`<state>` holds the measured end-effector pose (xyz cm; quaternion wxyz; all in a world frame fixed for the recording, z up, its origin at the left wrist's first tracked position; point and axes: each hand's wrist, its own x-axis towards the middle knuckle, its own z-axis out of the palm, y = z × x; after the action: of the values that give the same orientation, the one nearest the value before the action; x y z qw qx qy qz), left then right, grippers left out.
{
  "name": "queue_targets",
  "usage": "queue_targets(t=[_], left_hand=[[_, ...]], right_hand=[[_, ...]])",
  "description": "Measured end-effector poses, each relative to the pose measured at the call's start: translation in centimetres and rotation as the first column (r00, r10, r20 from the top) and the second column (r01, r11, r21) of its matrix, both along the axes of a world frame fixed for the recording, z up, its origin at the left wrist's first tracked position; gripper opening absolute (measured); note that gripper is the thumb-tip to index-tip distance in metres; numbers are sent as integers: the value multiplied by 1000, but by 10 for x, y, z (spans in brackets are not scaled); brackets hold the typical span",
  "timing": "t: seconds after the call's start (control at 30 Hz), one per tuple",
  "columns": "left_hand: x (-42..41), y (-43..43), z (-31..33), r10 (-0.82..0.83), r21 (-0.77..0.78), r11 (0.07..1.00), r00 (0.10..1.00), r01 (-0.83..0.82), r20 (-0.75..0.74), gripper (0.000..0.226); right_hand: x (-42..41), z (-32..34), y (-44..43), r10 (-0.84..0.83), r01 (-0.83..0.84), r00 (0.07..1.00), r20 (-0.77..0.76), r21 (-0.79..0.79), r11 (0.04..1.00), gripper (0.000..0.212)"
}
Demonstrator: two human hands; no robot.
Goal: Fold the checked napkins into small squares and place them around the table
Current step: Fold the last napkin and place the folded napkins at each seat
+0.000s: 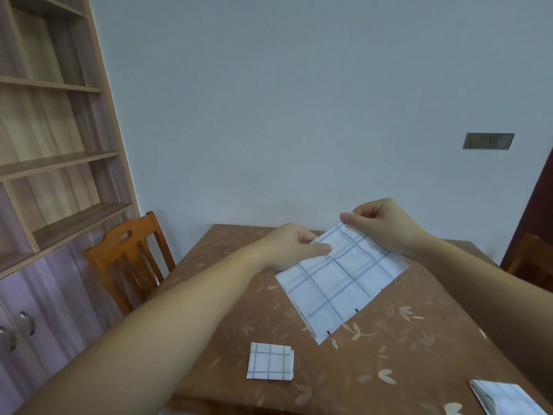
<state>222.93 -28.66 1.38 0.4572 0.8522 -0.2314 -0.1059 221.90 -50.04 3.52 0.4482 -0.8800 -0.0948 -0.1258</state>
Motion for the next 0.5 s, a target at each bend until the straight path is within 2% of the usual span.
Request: queue_targets(t=[0.07,0.1,0.13,0.2,0.23,0.27,0.3,0.37,0.43,0.5], left_hand=[[3,0,-2,0,-85,996,1000,-2,-29,20],[4,1,-3,13,-143,990,999,-17,-32,20],[5,1,-3,38,-215,975,999,-46,-38,20],[7,2,-3,109,-350,929,992,-122,-59,20],[9,2,-4,153,-389,907,986,-164,-58,20],[10,1,-5,197,-414,888,979,-202,-55,22],[11,1,-8,235,-432,871,971,-235,-54,25],[16,-1,-14,279,-452,850,959,-270,-49,32],[16,0,-18,307,-451,846,951,-286,-26,33],[18,4,-20,308,-453,848,951,-275,1,48]], right_hand=[[1,-2,-3,-43,46,999,-21,141,989,38],[1,-5,-4,-7,29,996,-85,265,964,46],[2,-9,-7,89,-12,981,-174,403,915,57],[-2,-19,-9,326,-68,905,-274,663,745,75],[-3,-25,-9,405,-70,870,-281,743,665,79],[-5,-30,-6,455,-82,846,-278,774,627,81],[-5,-35,-3,474,-109,836,-277,763,637,79],[-2,-42,6,440,-176,852,-285,636,751,56],[0,-42,13,341,-152,894,-291,519,841,36],[0,-39,12,282,-118,911,-300,466,877,28]])
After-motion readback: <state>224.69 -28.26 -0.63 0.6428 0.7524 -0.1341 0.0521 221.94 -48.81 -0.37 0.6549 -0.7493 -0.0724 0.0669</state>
